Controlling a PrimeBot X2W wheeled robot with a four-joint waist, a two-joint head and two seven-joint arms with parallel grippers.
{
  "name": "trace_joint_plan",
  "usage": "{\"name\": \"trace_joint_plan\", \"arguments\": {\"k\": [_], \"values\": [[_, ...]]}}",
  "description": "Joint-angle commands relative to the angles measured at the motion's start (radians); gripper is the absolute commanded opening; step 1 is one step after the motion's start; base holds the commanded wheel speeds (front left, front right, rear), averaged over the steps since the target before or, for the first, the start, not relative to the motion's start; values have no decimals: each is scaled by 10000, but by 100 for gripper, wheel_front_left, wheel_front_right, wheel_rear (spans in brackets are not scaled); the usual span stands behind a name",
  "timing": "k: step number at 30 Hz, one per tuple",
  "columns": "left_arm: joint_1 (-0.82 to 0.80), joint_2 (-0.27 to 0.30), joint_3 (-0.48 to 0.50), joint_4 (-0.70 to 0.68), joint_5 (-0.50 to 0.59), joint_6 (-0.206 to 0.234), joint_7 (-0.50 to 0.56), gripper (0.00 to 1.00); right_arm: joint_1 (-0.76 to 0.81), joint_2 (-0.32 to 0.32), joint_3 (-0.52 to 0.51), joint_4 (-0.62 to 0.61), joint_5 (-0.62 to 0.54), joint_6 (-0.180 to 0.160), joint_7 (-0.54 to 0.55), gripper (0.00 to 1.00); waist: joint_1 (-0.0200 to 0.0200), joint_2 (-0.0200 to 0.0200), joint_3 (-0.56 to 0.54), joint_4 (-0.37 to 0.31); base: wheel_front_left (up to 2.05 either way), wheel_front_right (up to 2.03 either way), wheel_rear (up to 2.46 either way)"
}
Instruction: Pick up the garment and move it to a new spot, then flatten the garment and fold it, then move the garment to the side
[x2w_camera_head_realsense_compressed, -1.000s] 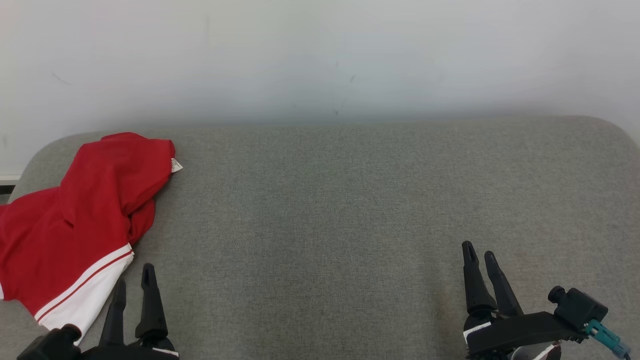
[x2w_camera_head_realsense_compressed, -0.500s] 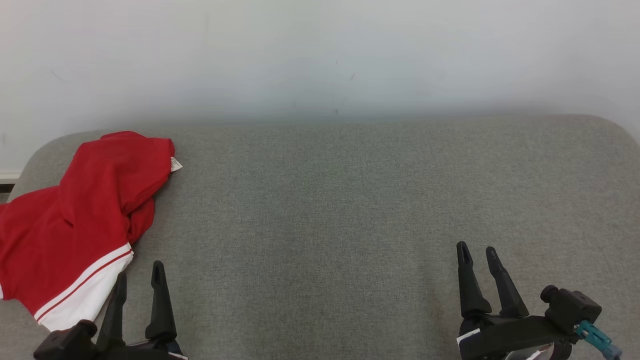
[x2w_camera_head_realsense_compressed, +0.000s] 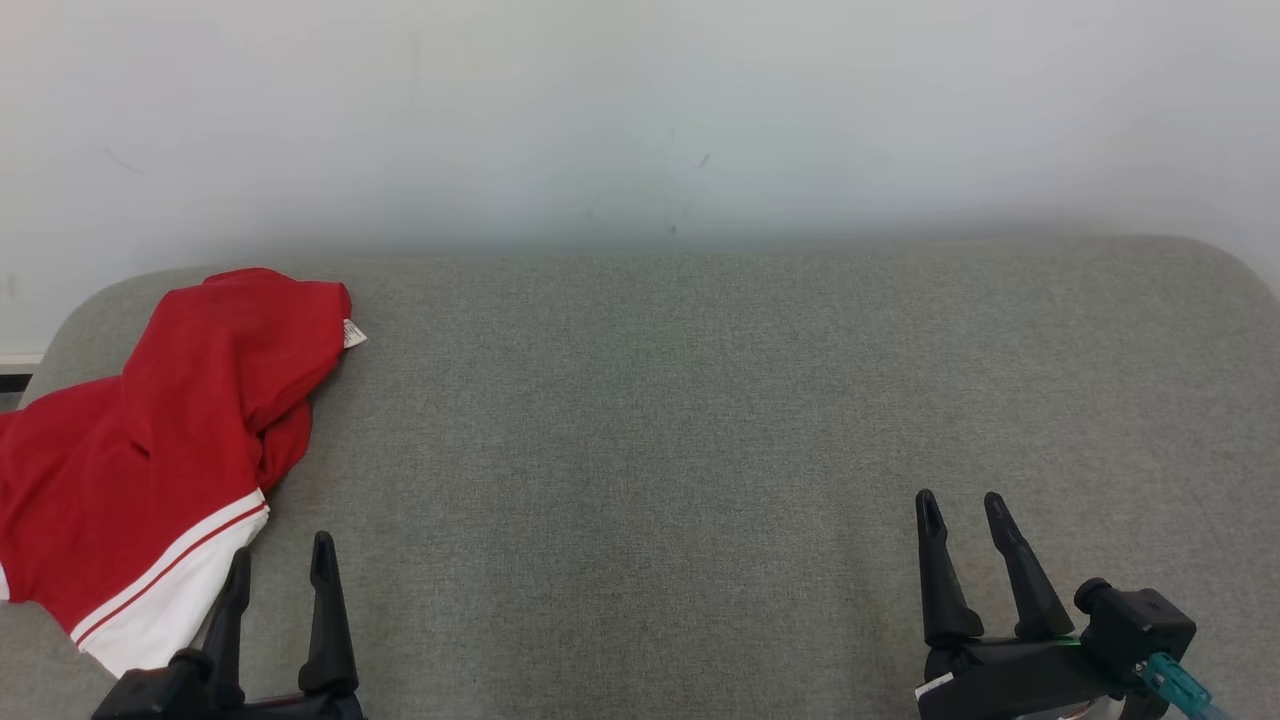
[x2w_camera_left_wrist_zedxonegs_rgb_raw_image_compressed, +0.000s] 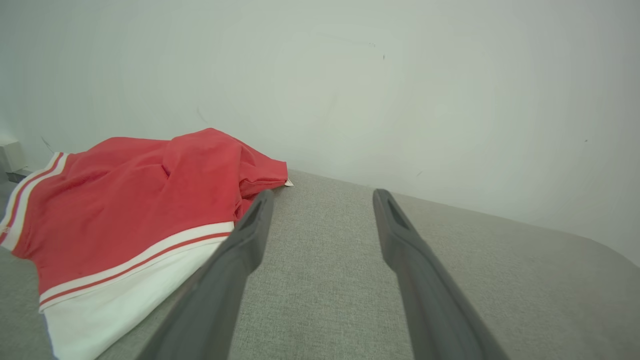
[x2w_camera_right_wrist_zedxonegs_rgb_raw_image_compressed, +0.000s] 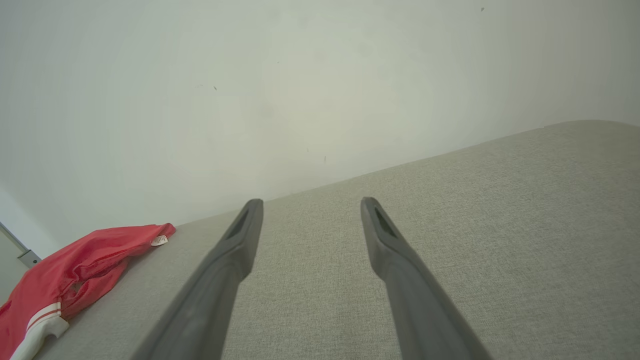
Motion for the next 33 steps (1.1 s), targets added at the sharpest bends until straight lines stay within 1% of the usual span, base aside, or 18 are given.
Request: {"name": "trace_joint_plan", "arguments": {"k": [1,8,17,33], "values": [[84,59,-10,-116,274,-23,-96,100,37,19,-14,-118,-264,-14,-88,100,-1,0,-13,-5,0,0,0],[194,109,-9,-155,875,-44,-245,100,140,21,-84,-214,-836,-16,-231,100,-1,0,-30,-10,0,0,0],[329,174,-34,-247,1654,78,-436,100,191,23,-96,-331,-1489,-17,-422,100,-1,0,-28,-18,0,0,0],[391,151,-77,94,2507,106,-735,100,249,28,-34,-161,-2401,-20,-730,100,-1,0,-47,-114,0,0,0]]}}
